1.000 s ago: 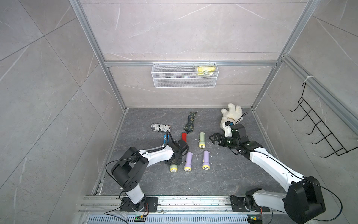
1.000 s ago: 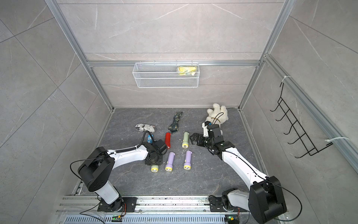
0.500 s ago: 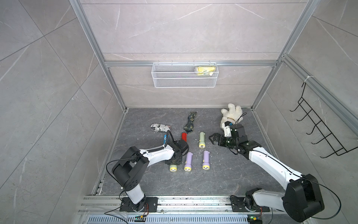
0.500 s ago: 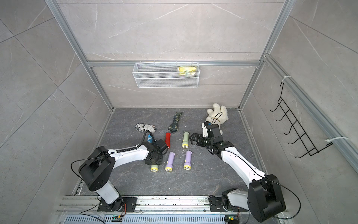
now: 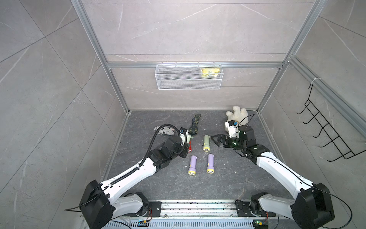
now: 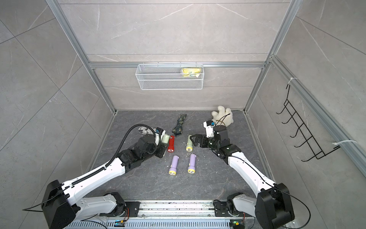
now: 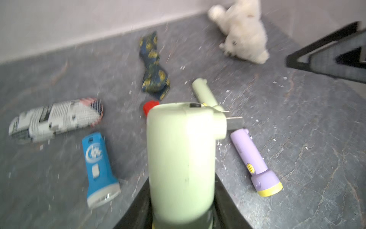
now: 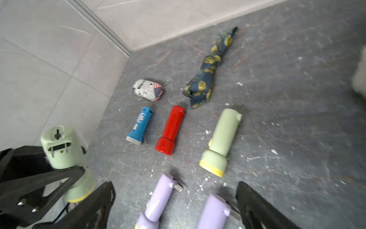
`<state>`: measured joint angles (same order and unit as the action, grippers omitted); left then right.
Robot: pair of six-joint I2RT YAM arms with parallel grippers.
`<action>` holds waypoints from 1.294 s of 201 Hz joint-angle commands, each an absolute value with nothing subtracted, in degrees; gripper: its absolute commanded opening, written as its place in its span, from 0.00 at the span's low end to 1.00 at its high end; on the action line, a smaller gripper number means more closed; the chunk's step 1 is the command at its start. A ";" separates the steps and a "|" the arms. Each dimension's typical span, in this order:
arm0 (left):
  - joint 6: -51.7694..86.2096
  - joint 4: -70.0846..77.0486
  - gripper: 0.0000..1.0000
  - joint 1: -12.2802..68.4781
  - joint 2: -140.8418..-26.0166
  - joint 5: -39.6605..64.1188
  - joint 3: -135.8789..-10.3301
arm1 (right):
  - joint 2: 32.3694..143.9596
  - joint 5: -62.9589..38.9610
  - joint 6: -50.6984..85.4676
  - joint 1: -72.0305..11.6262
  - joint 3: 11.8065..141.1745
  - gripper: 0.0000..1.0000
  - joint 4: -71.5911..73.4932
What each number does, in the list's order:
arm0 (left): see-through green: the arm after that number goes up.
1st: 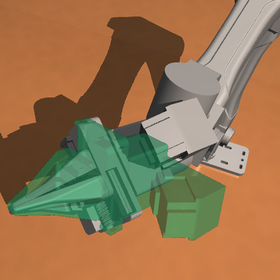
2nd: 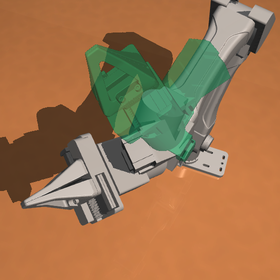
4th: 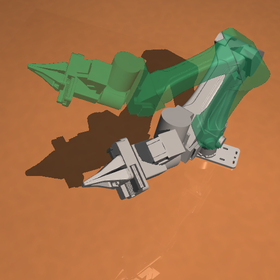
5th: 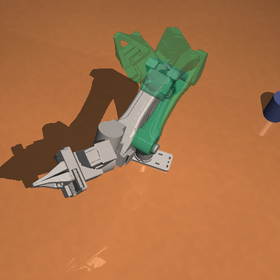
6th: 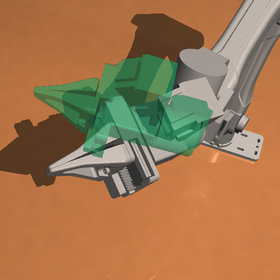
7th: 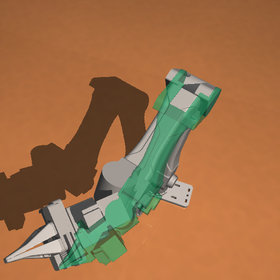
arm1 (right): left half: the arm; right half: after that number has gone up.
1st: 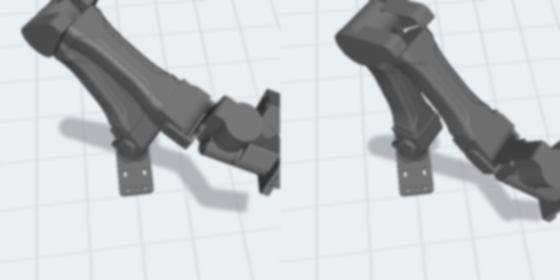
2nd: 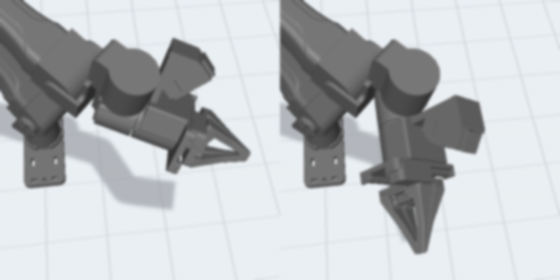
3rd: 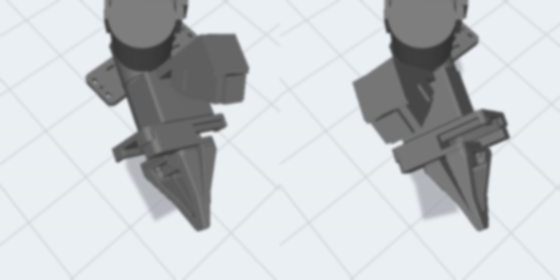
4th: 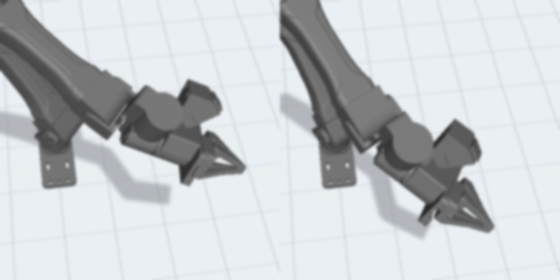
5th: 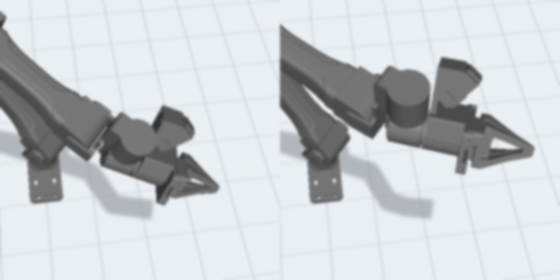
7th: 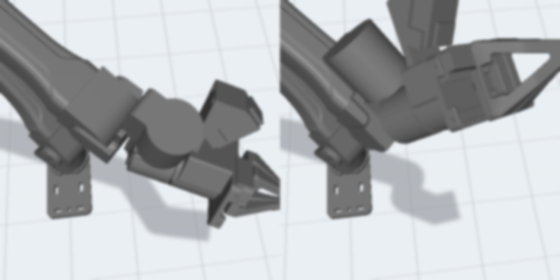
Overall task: Close the plug at the bottom of the flashlight
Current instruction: Pick up the flashlight from the center of the board, then close the plug of the flashlight.
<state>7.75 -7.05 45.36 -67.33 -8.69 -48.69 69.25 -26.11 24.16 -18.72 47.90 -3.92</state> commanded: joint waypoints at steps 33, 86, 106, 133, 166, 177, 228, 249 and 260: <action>-11.00 17.85 0.00 45.08 -70.02 4.48 -43.87 | 66.36 -44.77 22.85 -18.85 48.01 0.96 7.59; -9.09 40.11 0.00 44.06 -73.86 18.31 -37.61 | 67.10 -55.27 26.20 -19.24 47.62 0.92 15.60; -6.48 44.82 0.00 43.48 -74.87 20.43 -37.36 | 67.79 -56.68 25.89 -19.34 48.68 0.89 14.75; -5.10 50.27 0.00 43.24 -75.00 22.30 -36.67 | 68.97 -58.66 25.18 -19.34 50.15 0.83 12.96; -4.30 54.98 0.00 43.24 -74.91 23.89 -36.05 | 69.49 -61.79 27.80 -19.34 51.52 0.80 14.67; -4.33 54.86 0.00 43.24 -74.79 23.96 -36.08 | 68.99 -62.17 28.53 -19.32 51.79 0.80 15.03; -4.86 52.86 0.00 43.24 -74.48 25.30 -36.43 | 69.34 -63.76 31.96 -19.73 52.79 0.79 18.23; -4.63 52.74 0.00 43.24 -74.50 25.82 -36.56 | 70.35 -64.16 32.64 -20.03 53.57 0.76 18.88; -4.52 52.61 0.00 43.25 -74.36 25.88 -36.56 | 70.78 -64.20 32.62 -20.34 53.99 0.74 18.64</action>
